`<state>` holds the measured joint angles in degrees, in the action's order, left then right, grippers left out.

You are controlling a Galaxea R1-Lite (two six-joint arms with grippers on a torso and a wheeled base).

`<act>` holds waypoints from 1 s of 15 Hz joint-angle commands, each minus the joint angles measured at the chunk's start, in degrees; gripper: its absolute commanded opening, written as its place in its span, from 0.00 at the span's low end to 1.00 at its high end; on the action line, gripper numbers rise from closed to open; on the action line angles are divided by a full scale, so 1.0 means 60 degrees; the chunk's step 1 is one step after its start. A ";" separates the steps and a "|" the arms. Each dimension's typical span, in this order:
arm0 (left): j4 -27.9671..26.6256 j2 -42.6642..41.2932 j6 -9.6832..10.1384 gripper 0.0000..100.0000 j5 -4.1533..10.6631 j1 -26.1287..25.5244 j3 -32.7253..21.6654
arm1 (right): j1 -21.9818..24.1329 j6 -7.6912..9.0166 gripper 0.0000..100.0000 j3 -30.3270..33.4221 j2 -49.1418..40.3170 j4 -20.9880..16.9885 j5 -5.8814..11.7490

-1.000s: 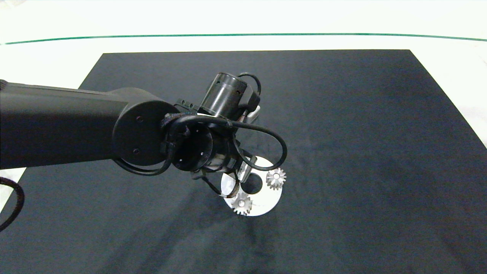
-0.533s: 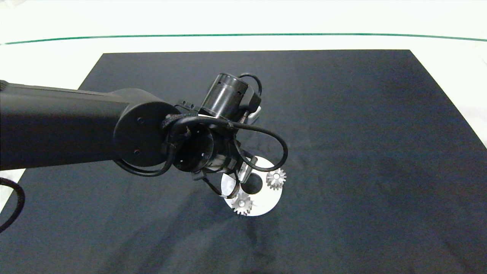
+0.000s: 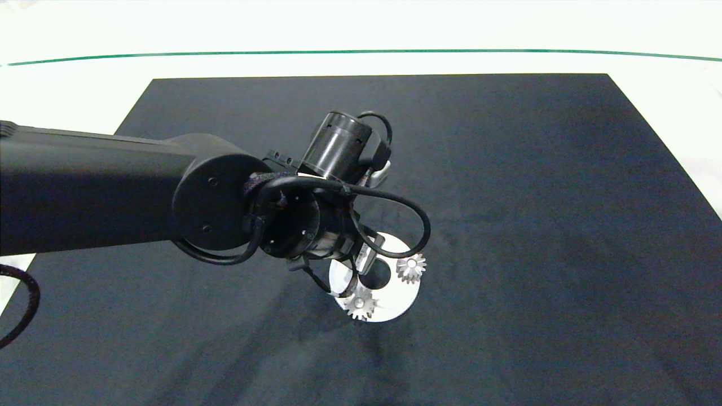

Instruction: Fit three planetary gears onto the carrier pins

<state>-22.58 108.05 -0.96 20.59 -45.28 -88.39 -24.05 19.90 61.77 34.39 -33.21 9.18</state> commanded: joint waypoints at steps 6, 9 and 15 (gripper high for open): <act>-0.0046 -0.1850 0.0014 1.00 0.0025 0.0603 0.1065 | -0.0005 0.0024 1.00 0.0003 0.0025 -0.0017 0.0037; -0.0002 -0.4018 0.0029 1.00 0.0172 0.1540 0.2765 | 0.0024 -0.0005 1.00 0.0018 -0.0004 -0.0017 0.0096; 0.2225 -0.8149 -0.0015 1.00 0.0670 0.3591 0.6163 | 0.2705 -0.0049 1.00 -0.0129 -0.0400 -0.0003 0.1107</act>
